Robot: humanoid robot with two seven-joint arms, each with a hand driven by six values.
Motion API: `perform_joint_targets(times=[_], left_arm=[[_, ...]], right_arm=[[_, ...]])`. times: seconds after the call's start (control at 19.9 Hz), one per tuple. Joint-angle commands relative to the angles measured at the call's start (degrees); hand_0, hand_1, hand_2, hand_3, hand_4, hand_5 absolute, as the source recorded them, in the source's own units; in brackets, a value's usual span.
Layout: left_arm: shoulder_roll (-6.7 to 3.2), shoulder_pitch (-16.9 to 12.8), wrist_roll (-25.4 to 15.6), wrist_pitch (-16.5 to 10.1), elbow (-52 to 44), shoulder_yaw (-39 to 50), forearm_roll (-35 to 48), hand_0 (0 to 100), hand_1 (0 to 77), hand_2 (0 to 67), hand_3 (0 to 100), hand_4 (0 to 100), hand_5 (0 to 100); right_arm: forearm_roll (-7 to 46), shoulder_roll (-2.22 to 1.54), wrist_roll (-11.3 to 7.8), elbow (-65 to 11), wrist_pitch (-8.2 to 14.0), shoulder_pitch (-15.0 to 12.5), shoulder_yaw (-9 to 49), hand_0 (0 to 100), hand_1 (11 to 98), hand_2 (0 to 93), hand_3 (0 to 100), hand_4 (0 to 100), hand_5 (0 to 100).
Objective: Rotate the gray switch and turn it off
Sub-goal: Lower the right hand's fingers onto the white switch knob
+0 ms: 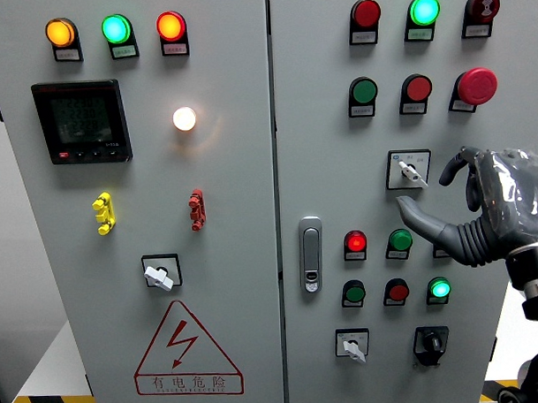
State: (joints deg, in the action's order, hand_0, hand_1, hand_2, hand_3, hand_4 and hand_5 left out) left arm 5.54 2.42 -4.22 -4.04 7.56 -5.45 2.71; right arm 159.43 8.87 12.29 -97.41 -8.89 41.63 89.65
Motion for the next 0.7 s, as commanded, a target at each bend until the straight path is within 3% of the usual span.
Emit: perform_joint_targets(times=[0.0, 0.65], left_arm=[[0.0, 0.0, 0.0, 0.0, 0.0, 0.0, 0.0, 84, 0.0, 13.4, 19, 8, 11], [0.09, 0.0, 0.0, 0.0, 0.0, 0.0, 0.0, 84, 0.0, 13.4, 19, 8, 11]], right_arm=[[0.0, 0.01, 0.01, 1.1, 0.2, 0.6, 0.1, 0, 33.3, 63.3, 100, 100, 100], [-0.1, 0.01, 0.01, 5.6, 1.2, 3.3, 0.0, 0, 32.6, 64.3, 100, 100, 100]])
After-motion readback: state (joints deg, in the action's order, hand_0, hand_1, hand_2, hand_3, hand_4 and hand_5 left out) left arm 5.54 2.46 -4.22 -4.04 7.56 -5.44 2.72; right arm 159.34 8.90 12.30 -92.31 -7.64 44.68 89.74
